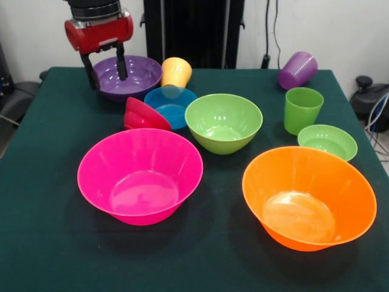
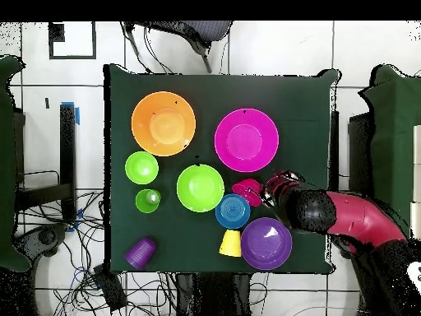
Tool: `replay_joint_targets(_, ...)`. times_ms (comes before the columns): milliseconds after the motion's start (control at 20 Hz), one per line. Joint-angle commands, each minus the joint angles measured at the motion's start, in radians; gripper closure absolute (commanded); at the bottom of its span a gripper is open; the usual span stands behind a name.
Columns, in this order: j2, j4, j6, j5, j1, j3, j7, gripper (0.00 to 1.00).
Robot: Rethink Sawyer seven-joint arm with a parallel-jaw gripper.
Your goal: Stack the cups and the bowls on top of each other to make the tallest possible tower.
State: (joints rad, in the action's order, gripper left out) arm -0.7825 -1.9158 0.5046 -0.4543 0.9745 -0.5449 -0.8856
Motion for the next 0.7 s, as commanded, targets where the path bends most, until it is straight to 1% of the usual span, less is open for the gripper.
replay_joint_targets(50,-0.034,0.039,0.041,-0.083,-0.098,0.119,-0.158,0.00)
replay_joint_targets(150,-0.032,0.034,0.057,-0.087,-0.099,0.117,-0.132,0.00)
replay_joint_targets(250,-0.030,0.007,0.069,-0.073,-0.089,0.100,-0.099,0.00)
replay_joint_targets(300,-0.032,-0.009,0.080,-0.060,-0.080,0.085,-0.080,0.00)
replay_joint_targets(500,-0.053,-0.092,0.070,-0.013,-0.035,0.020,-0.040,0.00)
replay_joint_targets(600,-0.069,-0.131,0.075,0.001,-0.015,-0.019,-0.008,0.00)
replay_joint_targets(650,-0.075,-0.148,0.059,0.005,-0.009,-0.028,-0.016,0.00)
replay_joint_targets(700,-0.080,-0.162,0.065,0.005,-0.003,-0.041,-0.002,0.00)
